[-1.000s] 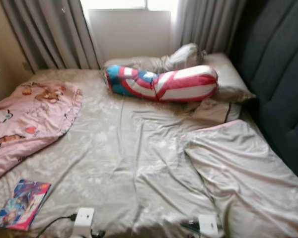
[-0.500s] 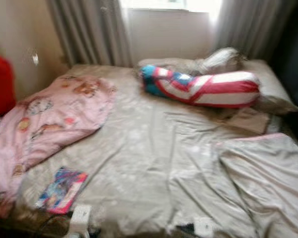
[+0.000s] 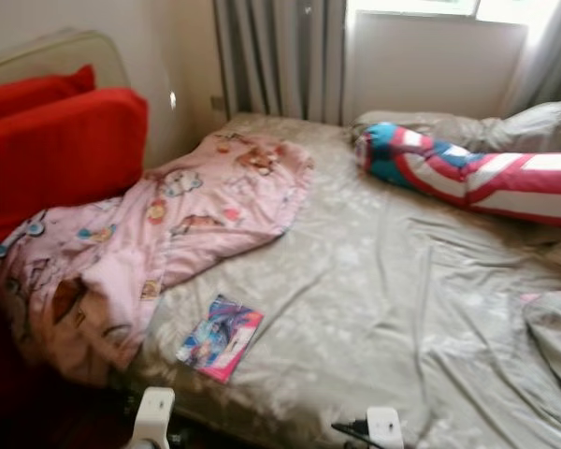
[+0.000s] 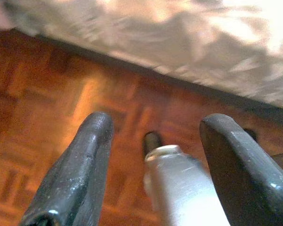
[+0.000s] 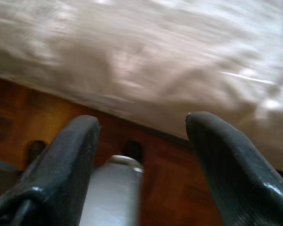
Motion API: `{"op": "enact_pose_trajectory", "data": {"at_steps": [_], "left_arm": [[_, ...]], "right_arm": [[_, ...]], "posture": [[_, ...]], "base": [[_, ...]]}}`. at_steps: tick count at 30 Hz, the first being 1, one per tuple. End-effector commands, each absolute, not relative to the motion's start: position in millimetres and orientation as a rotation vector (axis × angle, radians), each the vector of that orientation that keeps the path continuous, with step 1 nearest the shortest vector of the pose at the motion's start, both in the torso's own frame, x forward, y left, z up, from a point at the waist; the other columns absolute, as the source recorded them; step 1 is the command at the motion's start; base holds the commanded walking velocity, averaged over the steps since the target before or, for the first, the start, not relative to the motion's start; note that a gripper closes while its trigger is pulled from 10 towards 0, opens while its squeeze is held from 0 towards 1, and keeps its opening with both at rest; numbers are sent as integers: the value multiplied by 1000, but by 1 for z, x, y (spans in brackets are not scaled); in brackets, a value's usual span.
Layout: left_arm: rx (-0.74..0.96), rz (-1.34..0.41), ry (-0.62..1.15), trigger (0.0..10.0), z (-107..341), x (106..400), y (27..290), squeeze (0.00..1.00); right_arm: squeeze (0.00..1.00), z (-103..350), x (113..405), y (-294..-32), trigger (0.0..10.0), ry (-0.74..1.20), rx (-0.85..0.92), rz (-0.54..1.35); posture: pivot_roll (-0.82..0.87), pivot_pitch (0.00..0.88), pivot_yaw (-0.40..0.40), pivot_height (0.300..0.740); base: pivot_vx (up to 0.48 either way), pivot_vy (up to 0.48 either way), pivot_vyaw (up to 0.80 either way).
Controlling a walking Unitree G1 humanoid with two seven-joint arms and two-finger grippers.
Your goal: Clean up the room
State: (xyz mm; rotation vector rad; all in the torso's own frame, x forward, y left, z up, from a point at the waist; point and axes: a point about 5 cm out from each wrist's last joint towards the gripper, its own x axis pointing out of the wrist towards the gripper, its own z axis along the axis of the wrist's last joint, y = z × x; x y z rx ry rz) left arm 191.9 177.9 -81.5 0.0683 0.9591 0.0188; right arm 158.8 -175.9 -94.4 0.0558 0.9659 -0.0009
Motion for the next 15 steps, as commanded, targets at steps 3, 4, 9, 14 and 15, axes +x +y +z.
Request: {"op": "enact_pose_trajectory", "data": {"at_steps": [3, 4, 9, 14, 15], "left_arm": [[66, 15, 949, 10000, -80, 195, 176, 0], [66, 16, 949, 10000, -80, 195, 176, 0], [69, 15, 948, 10000, -80, 195, 176, 0], [71, 14, 949, 10000, -80, 195, 177, 0], [72, 14, 949, 10000, -80, 195, 177, 0]], "right_arm": [[0, -94, 157, -180, 10000, 961, 61, -12], [0, -95, 157, -180, 10000, 963, 61, -12], [0, -95, 157, -179, 10000, 964, 61, -10], [0, -95, 156, -179, 10000, 965, 65, -9], [0, -95, 156, -179, 10000, 965, 65, -9]], "posture": [[-54, 0, -1, 740], [-52, 0, 0, 740], [-52, 0, 1, 740], [-52, 0, 3, 740], [-52, 0, 2, 740]], "base": [[0, 447, 0], [0, 446, 0], [0, 447, 0], [0, 451, 0], [0, 454, 0]]}}
